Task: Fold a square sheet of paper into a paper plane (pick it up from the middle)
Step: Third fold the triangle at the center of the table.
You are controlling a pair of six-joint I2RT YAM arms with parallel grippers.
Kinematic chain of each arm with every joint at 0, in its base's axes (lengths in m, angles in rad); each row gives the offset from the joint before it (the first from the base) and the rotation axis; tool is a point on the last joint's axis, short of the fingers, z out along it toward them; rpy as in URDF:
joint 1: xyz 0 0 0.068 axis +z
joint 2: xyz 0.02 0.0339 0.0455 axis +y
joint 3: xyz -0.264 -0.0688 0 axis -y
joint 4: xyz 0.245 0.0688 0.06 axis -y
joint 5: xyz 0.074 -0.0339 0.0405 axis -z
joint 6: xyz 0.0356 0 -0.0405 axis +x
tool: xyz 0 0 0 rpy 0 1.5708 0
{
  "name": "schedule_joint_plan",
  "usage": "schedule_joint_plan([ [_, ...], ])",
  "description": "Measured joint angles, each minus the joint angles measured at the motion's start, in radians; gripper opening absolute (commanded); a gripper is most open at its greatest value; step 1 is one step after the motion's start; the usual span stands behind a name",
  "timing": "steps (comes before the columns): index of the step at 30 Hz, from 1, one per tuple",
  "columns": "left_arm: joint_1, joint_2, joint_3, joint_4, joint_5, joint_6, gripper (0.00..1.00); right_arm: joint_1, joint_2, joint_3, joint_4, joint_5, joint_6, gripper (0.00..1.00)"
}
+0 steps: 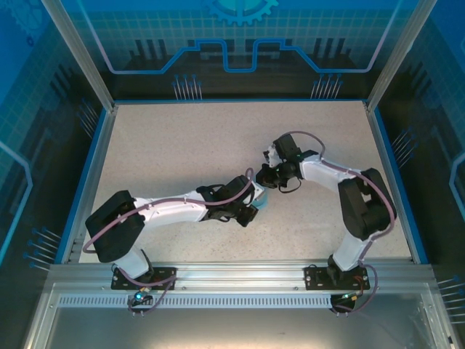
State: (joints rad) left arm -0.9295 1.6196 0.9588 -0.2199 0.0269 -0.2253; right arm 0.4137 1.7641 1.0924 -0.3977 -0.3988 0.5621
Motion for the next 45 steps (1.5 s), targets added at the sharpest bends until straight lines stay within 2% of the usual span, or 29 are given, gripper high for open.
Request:
schedule_joint_plan([
  [10,0.055,0.044,0.010,-0.001,0.071,0.007,0.00,0.010,0.142,0.091,-0.129,0.056,-0.146,0.07],
  [16,0.092,0.092,0.029,-0.007,0.111,0.019,0.00,0.019,0.168,0.103,-0.160,0.081,-0.197,0.08],
  [28,0.165,0.156,0.080,-0.015,0.174,0.047,0.00,0.019,0.178,0.121,-0.187,0.085,-0.233,0.08],
  [45,0.180,0.195,0.087,-0.014,0.208,0.048,0.01,0.020,0.186,0.133,-0.193,0.076,-0.221,0.14],
])
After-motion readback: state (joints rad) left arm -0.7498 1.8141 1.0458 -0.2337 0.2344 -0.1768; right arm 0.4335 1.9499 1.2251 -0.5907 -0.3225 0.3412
